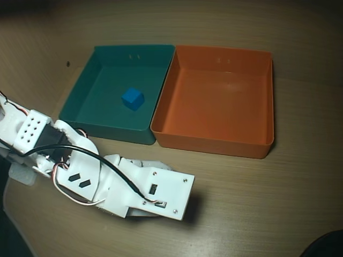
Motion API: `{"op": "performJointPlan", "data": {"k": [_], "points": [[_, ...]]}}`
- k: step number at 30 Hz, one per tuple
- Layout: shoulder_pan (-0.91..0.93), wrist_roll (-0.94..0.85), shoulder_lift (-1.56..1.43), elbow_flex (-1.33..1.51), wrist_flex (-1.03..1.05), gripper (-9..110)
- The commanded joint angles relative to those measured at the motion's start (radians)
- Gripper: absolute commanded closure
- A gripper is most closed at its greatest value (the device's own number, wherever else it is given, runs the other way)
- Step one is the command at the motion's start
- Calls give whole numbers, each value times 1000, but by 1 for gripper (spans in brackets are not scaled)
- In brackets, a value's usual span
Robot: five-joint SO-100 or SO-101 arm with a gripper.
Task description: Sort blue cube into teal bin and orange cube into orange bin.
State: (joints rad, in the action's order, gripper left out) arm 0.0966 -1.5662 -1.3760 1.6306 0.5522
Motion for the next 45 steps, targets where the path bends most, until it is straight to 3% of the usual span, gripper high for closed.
{"op": "performJointPlan", "data": {"k": [1,10,17,28,34,45], "points": [[2,-3,-5,-35,-15,68],[57,25,14,-17,2,68],[48,224,23,-18,3,68],[12,273,14,-18,5,68],[-17,388,18,-25,5,68],[-38,393,91,-35,-15,68]]}}
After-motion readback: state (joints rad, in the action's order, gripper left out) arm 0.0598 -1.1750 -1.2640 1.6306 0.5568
